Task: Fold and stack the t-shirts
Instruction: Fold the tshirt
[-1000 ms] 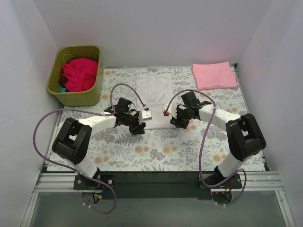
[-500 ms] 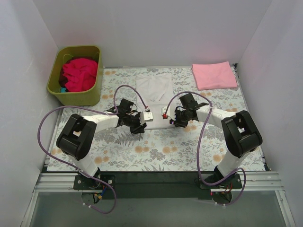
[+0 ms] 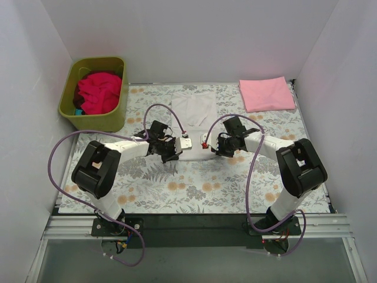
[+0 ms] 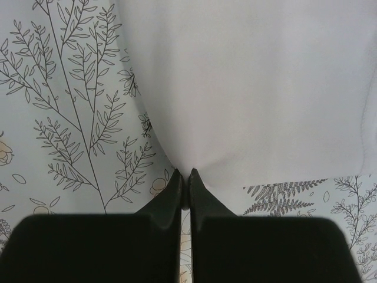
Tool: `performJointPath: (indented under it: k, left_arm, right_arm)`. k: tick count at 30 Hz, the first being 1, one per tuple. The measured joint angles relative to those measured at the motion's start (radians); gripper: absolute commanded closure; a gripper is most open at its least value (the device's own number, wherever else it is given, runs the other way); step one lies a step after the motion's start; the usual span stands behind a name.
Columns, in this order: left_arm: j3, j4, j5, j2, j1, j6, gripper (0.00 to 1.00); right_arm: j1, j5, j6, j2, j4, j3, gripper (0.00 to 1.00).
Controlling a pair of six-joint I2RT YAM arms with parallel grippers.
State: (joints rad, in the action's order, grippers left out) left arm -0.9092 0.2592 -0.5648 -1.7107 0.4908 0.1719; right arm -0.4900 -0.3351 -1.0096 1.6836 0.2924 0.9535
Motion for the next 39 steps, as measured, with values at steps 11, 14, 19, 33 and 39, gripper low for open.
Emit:
performJointPath:
  k: [11,14,19,33,39]
  left_arm:
    - [-0.007,0.039,0.022,0.041,0.000,0.051,0.66]
    - [-0.007,0.044,0.025,0.041,0.000,0.067,0.68]
    - [-0.007,0.060,0.012,0.033,0.000,0.094,0.72]
    - [-0.081,0.111,-0.002,-0.056,-0.002,0.159,0.99]
    - [-0.112,0.155,0.000,-0.069,-0.002,0.196,1.00]
  right_arm:
    - [-0.002,0.000,0.000,-0.007,0.042,0.008,0.99]
    - [-0.002,0.000,0.000,-0.007,0.049,0.008,0.99]
    - [-0.002,0.000,0.000,-0.007,0.049,0.008,0.99]
    - [-0.002,-0.001,-0.001,-0.007,0.053,0.008,0.99]
    - [-0.002,-0.003,0.000,-0.007,0.074,0.023,0.99]
